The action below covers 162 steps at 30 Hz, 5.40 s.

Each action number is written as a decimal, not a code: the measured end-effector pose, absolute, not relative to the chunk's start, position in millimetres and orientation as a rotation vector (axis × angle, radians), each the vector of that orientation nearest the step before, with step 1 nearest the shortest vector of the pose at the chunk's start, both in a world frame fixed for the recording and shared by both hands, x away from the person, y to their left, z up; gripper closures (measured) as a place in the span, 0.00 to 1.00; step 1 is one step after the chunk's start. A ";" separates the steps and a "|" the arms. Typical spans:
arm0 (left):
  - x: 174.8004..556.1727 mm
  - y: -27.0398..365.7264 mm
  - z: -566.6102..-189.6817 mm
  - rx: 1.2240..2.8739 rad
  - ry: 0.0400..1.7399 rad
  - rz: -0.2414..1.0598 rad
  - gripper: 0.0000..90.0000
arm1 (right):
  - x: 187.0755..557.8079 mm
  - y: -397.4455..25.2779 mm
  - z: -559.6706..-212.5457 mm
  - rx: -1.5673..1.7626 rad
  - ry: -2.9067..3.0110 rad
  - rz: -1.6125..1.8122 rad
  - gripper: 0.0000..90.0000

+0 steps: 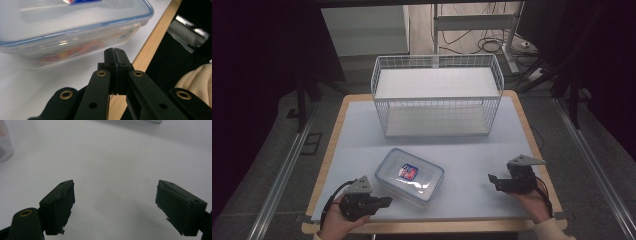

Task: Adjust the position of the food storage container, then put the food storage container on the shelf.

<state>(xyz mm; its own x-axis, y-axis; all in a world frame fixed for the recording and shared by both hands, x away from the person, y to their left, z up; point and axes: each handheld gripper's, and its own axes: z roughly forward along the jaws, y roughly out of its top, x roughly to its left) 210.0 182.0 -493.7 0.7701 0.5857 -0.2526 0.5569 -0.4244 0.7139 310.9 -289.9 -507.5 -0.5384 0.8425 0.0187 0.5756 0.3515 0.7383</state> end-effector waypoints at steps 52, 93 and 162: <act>238.1 79.0 -513.6 2.219 0.760 0.047 1.00 | 312.6 -287.9 -511.2 1.244 2.276 0.986 0.18; 238.8 95.3 -471.9 2.032 0.860 0.118 0.99 | 311.7 -292.4 -509.0 1.254 2.263 0.996 0.18; 308.3 211.5 -500.6 1.734 1.278 -0.185 0.15 | 313.7 -254.9 -487.9 1.223 2.431 1.269 0.18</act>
<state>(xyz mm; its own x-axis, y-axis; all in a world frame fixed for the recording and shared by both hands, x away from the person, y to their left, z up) 308.3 211.5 -500.6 0.4445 0.6672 -0.5977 0.8094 -0.0132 0.5871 313.7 -254.9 -487.9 -0.6601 0.7151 0.2298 0.5975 0.3144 0.7377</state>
